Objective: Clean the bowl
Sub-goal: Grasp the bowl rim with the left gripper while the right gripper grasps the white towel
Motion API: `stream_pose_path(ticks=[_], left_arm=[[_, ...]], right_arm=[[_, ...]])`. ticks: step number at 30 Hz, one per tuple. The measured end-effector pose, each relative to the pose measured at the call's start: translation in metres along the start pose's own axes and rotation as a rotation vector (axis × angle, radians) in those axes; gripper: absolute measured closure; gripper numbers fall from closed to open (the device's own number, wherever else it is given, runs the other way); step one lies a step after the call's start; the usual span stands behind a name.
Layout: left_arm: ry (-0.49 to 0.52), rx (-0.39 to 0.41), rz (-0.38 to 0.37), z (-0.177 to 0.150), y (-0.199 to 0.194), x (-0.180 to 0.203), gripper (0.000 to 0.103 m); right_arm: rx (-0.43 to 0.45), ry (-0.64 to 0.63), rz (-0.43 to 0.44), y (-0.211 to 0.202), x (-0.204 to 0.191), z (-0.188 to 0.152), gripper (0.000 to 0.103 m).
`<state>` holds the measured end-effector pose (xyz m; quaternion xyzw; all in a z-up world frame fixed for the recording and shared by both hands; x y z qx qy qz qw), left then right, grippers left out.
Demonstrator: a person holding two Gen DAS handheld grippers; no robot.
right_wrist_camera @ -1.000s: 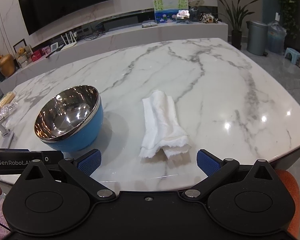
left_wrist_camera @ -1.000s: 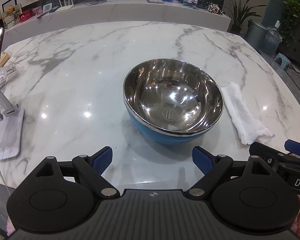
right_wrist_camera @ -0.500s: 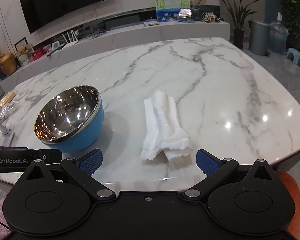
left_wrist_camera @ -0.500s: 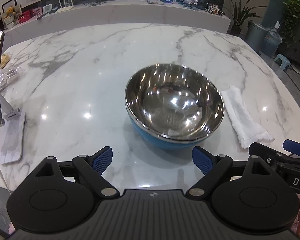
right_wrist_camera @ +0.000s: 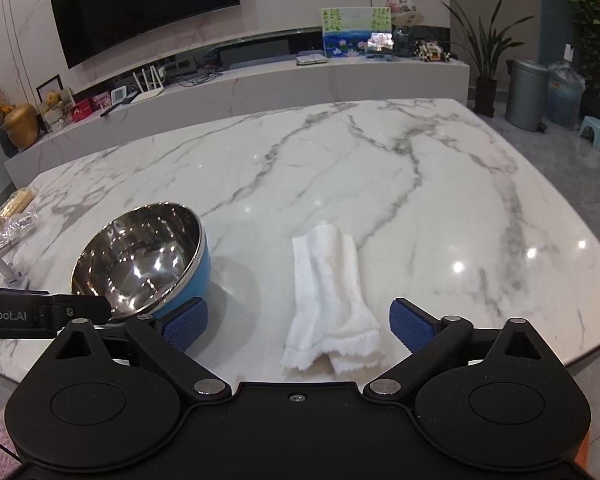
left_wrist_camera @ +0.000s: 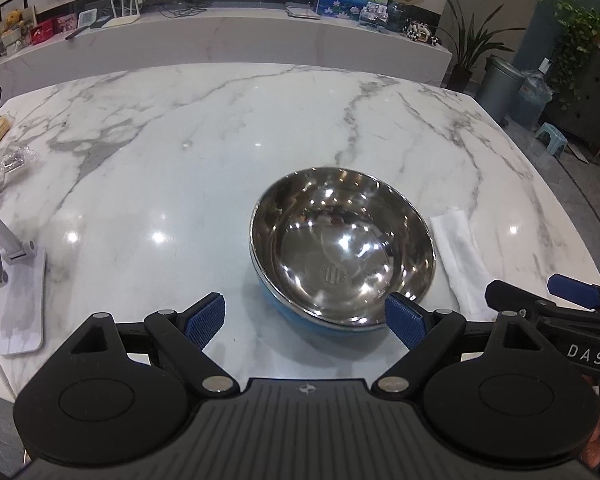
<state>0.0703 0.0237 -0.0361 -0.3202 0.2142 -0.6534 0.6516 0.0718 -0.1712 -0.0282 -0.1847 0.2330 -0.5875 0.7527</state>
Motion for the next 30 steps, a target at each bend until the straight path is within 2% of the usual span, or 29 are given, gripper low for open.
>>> stream_pose_path(ticks=[9, 11, 15, 18, 19, 30], left_arm=[[-0.006, -0.026, 0.004, 0.011, 0.018, -0.008, 0.016], [-0.011, -0.038, 0.008, 0.012, 0.022, -0.011, 0.029], [-0.018, -0.058, 0.015, 0.015, 0.030, -0.014, 0.030], [-0.020, -0.072, 0.014, 0.016, 0.035, -0.016, 0.033], [-0.020, -0.077, 0.013, 0.017, 0.037, -0.016, 0.034], [-0.004, -0.120, 0.006, 0.015, 0.048, -0.019, 0.064]], right_arm=[[-0.044, -0.050, 0.005, 0.022, -0.001, 0.010, 0.016], [-0.060, -0.067, 0.007, 0.028, -0.001, 0.011, 0.022], [-0.091, -0.098, 0.010, 0.041, -0.001, 0.011, 0.030], [-0.121, -0.113, 0.009, 0.052, 0.001, 0.009, 0.043], [-0.131, -0.117, 0.006, 0.055, 0.002, 0.008, 0.048], [-0.201, -0.155, 0.004, 0.077, 0.010, -0.005, 0.068]])
Point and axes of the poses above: each gripper's, at about its wrist camera, not at the fingertips, and y roughly the way its jaws point, x to its right, z to its top, the point moved 7 cm from there along y, roughly the way its jaws point, and after that the axes turned 9 degrees about x, right-handed, at the moved point
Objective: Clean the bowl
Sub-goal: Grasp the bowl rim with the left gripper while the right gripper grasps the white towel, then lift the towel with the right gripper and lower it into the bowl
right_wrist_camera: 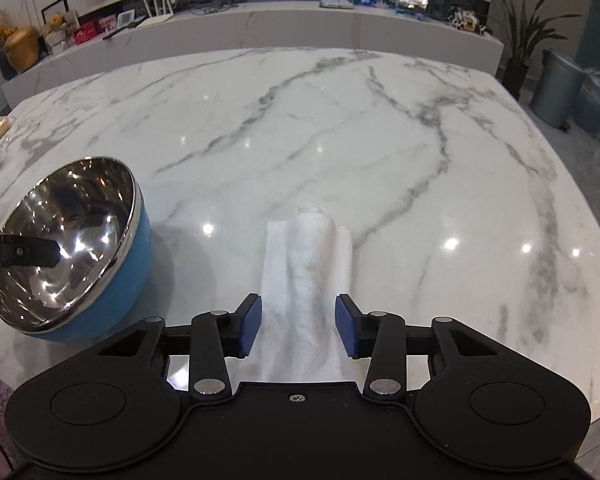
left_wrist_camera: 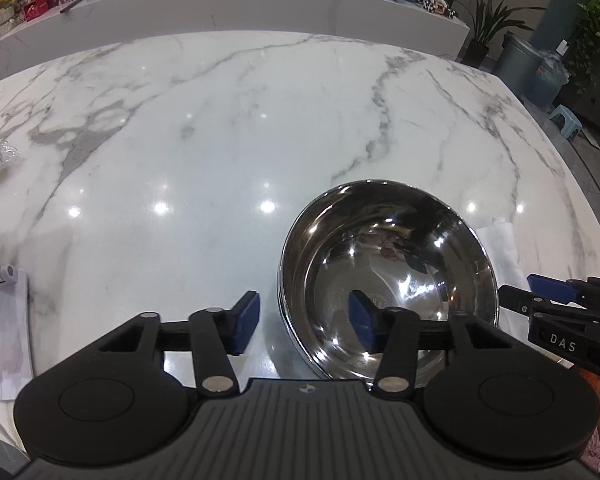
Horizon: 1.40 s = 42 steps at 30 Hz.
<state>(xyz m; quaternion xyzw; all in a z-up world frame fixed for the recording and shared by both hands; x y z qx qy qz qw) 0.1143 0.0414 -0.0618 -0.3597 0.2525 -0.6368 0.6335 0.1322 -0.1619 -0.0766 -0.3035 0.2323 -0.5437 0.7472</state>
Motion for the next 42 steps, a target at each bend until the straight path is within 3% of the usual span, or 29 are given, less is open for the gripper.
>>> stream_pose_path(ticks=[5, 11, 19, 27, 33, 42], left_arm=[[-0.007, -0.020, -0.014, -0.003, 0.002, -0.001, 0.075], [-0.012, -0.031, -0.014, -0.007, 0.004, 0.000, 0.076], [-0.020, -0.022, -0.021, -0.010, 0.004, 0.000, 0.078], [-0.033, -0.026, -0.023, -0.014, 0.005, 0.000, 0.078], [-0.030, -0.019, -0.030, -0.015, 0.005, 0.000, 0.080], [-0.029, 0.005, -0.033, -0.005, 0.015, 0.007, 0.082]], right_arm=[[-0.008, -0.042, -0.014, 0.005, -0.001, -0.003, 0.081], [-0.001, -0.058, -0.019, 0.005, 0.006, -0.003, 0.094], [0.049, -0.057, 0.034, -0.015, 0.005, 0.019, 0.094], [0.115, -0.044, 0.284, -0.052, -0.027, 0.063, 0.094], [0.077, -0.127, 0.397, -0.053, -0.062, 0.074, 0.094], [-0.009, -0.263, 0.375, -0.037, -0.080, 0.070, 0.094]])
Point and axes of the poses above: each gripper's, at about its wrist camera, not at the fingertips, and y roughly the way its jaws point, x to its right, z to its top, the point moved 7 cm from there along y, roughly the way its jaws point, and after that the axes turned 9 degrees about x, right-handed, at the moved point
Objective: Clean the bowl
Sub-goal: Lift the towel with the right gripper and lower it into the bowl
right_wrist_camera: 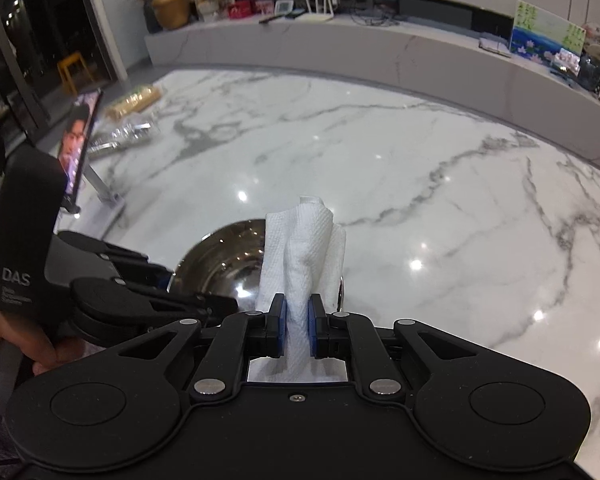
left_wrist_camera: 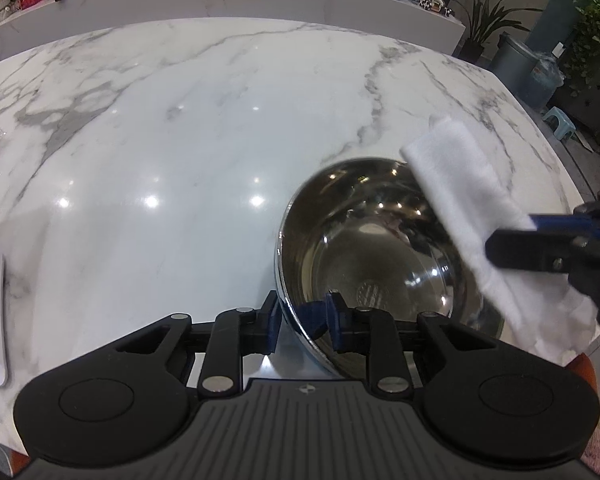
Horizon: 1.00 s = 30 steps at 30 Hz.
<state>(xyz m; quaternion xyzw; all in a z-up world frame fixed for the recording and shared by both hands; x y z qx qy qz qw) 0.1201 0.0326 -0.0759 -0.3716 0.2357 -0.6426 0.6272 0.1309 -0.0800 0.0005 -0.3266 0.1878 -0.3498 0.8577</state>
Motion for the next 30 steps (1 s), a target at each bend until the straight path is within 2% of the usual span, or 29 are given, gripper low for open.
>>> stream_pose_path(ticks=[10, 16, 22, 30], left_arm=[[-0.003, 0.001, 0.005, 0.005, 0.004, 0.003, 0.084], [0.021, 0.003, 0.003, 0.006, 0.003, 0.005, 0.084], [0.028, 0.003, -0.005, 0.006, 0.004, 0.005, 0.085], [0.039, 0.004, -0.006, 0.006, 0.004, 0.005, 0.085]], right_arm=[[-0.112, -0.074, 0.035, 0.015, -0.002, -0.009, 0.094], [-0.209, -0.090, 0.110, 0.033, -0.012, -0.016, 0.094], [-0.292, -0.120, 0.149, 0.048, -0.020, -0.023, 0.094], [-0.359, -0.197, 0.161, 0.059, -0.024, -0.030, 0.094]])
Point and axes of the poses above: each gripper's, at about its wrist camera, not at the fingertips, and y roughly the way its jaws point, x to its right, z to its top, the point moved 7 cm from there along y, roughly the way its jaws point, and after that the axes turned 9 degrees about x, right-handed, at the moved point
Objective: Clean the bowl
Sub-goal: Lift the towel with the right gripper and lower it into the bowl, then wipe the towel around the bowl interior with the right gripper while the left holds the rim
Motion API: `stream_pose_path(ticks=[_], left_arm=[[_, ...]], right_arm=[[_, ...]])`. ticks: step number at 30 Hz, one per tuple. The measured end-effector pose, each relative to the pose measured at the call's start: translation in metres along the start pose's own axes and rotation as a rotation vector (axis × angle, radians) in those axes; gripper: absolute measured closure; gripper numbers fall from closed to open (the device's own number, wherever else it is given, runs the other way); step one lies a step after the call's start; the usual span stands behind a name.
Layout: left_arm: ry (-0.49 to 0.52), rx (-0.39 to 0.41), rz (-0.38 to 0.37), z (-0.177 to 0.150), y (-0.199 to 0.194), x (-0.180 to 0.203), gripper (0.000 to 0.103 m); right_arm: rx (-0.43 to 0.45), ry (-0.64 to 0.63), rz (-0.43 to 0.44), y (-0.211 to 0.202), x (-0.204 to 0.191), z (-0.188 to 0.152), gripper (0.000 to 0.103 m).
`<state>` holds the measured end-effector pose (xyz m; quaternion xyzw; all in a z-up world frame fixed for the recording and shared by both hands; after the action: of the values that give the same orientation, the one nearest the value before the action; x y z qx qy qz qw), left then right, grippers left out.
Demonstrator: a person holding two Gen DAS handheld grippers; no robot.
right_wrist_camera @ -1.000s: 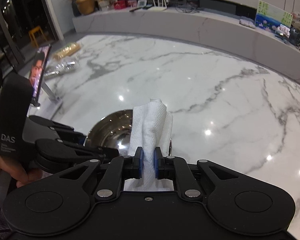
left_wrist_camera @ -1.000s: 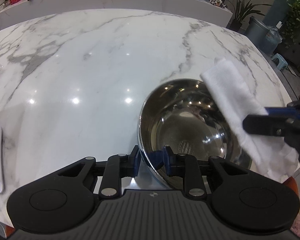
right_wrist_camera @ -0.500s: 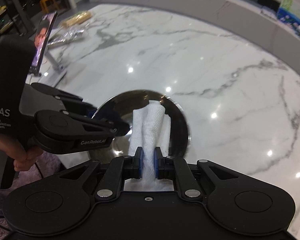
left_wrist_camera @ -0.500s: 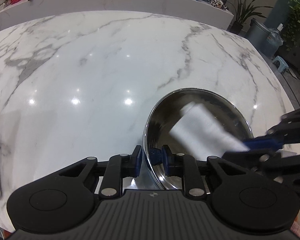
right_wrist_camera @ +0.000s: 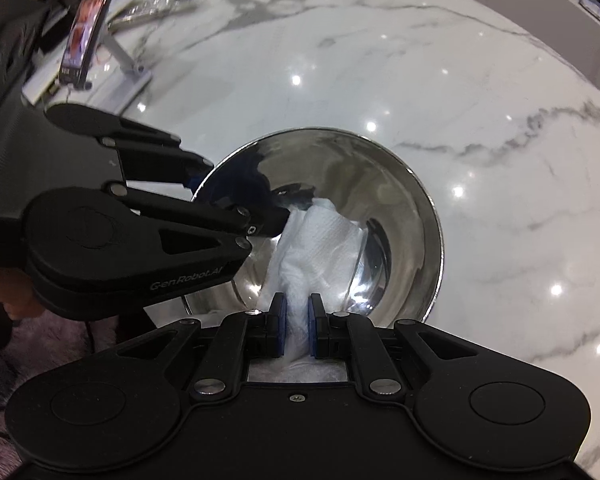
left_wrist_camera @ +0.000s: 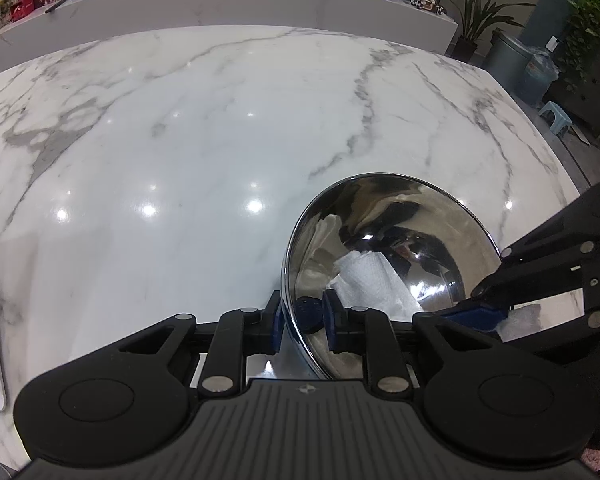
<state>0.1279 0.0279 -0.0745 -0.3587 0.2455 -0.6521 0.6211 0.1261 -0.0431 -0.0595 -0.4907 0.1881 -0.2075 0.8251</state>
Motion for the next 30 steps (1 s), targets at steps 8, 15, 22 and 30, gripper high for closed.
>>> stream_pose_path(ticks=[8, 15, 22, 30], left_arm=[[0.037, 0.005, 0.009, 0.001, -0.001, 0.002, 0.087], [0.053, -0.003, 0.008, 0.002, -0.002, 0.003, 0.087], [0.035, -0.044, 0.018, 0.002, -0.001, 0.006, 0.083], [-0.029, -0.087, 0.003, -0.010, -0.008, 0.007, 0.076]], right_arm=[[-0.039, -0.146, -0.036, 0.003, -0.006, 0.000, 0.094], [-0.075, -0.326, -0.128, 0.003, -0.006, 0.000, 0.094], [-0.072, -0.303, -0.117, 0.000, 0.001, -0.001, 0.094], [-0.046, -0.228, -0.086, -0.008, 0.017, -0.006, 0.094]])
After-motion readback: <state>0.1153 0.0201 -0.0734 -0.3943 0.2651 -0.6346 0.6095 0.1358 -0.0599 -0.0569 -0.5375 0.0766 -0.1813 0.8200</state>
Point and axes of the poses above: each gripper's, at about its wrist camera, not at the fingertips, and y roughly the way its jaws point, x to its right, z to its top, the point moved 7 cm from there along y, roughly the way its jaws point, and after that the axes turned 9 degrees about x, right-handed, at the moved point
